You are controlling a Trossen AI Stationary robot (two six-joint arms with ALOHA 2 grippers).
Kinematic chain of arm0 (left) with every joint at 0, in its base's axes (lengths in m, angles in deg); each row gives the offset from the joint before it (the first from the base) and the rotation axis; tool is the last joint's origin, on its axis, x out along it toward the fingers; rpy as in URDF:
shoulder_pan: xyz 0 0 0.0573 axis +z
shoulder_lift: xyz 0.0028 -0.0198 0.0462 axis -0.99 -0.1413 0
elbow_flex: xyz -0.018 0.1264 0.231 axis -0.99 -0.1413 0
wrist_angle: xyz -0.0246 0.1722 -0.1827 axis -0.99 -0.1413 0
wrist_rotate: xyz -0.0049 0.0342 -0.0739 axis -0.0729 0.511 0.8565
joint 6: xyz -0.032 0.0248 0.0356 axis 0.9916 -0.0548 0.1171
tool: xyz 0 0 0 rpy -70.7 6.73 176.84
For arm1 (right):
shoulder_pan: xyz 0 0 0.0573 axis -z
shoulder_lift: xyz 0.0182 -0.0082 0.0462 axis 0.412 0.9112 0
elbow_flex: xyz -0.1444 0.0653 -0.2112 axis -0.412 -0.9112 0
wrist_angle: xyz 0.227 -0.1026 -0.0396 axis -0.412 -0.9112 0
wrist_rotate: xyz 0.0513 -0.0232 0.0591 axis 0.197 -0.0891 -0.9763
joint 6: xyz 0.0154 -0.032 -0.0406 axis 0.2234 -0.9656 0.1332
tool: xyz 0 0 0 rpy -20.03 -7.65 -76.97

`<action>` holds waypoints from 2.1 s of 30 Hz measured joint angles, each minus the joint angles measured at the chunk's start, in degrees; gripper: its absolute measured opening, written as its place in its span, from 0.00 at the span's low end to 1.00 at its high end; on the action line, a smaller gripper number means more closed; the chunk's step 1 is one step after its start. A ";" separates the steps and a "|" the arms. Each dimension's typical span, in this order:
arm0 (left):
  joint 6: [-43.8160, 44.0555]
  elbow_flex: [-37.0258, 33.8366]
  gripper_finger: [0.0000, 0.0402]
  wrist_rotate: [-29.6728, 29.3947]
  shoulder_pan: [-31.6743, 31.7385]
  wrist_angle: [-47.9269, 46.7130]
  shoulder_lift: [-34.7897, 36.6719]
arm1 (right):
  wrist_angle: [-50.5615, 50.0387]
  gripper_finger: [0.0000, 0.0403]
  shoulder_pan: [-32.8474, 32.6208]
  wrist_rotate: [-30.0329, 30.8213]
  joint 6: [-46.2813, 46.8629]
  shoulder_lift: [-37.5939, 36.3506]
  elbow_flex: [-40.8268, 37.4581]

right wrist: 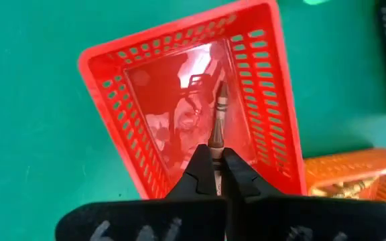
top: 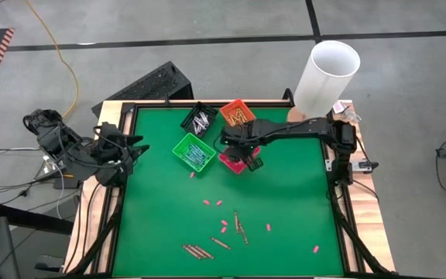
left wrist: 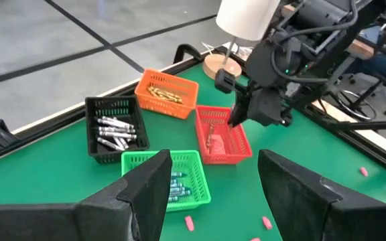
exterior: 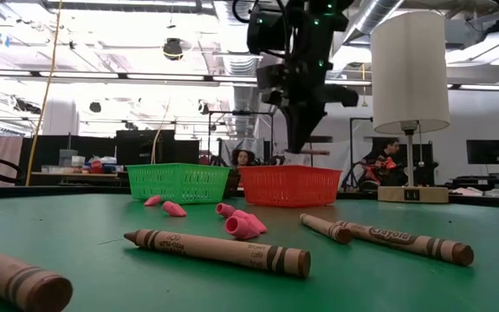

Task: Sort crayons
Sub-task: Put the brown crayon into the bin

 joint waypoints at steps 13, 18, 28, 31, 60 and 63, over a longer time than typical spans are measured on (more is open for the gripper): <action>0.18 0.00 0.53 -0.09 0.02 -0.84 0.00 | 10.00 0.00 -0.81 -3.88 -1.37 0.61 -6.76; 0.59 0.00 0.53 0.04 0.02 -1.53 0.00 | 10.49 0.00 -0.74 -4.31 -1.26 2.09 -6.76; 0.70 0.00 0.53 0.81 0.02 -1.75 0.02 | 11.36 0.07 -0.71 -4.13 -1.21 5.22 -6.78; 0.74 0.00 0.53 0.93 0.01 -1.75 0.01 | 12.20 0.11 -0.71 -4.11 -1.23 5.12 -6.74; -0.57 0.00 0.53 1.24 0.01 -2.56 0.02 | -14.20 0.19 -5.38 -12.93 67.23 5.03 19.07; 0.21 0.00 0.53 2.79 0.00 -2.56 0.04 | -14.65 0.19 -8.99 -16.55 74.40 5.03 19.05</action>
